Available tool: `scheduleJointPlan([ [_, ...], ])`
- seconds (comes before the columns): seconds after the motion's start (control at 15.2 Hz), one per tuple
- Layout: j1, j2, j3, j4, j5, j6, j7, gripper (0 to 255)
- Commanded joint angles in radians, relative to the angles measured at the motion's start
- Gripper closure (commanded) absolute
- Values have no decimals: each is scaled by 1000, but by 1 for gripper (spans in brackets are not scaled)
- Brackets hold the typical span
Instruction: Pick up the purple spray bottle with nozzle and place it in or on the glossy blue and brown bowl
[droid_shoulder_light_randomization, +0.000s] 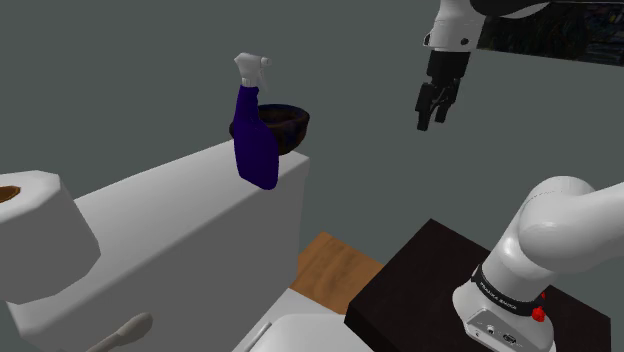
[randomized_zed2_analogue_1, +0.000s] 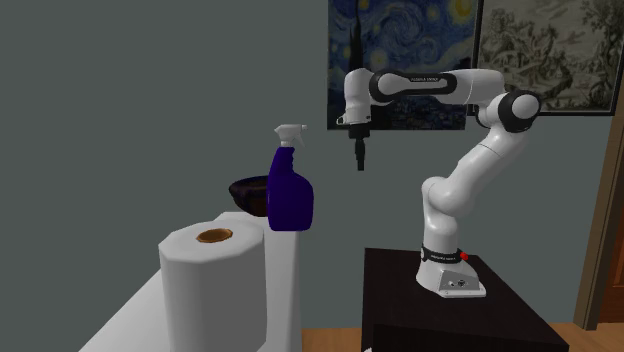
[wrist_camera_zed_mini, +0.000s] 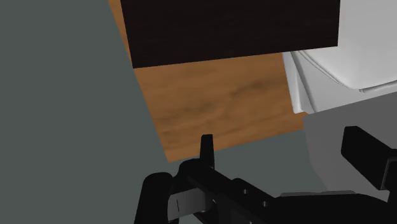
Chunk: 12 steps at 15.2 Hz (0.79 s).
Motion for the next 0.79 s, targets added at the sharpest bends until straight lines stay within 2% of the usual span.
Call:
scheduleJointPlan([
  [0.0, 0, 0, 0, 0, 0, 0, 0, 0],
  [0.73, 104, 92, 195, 45, 126, 220, 148, 0],
])
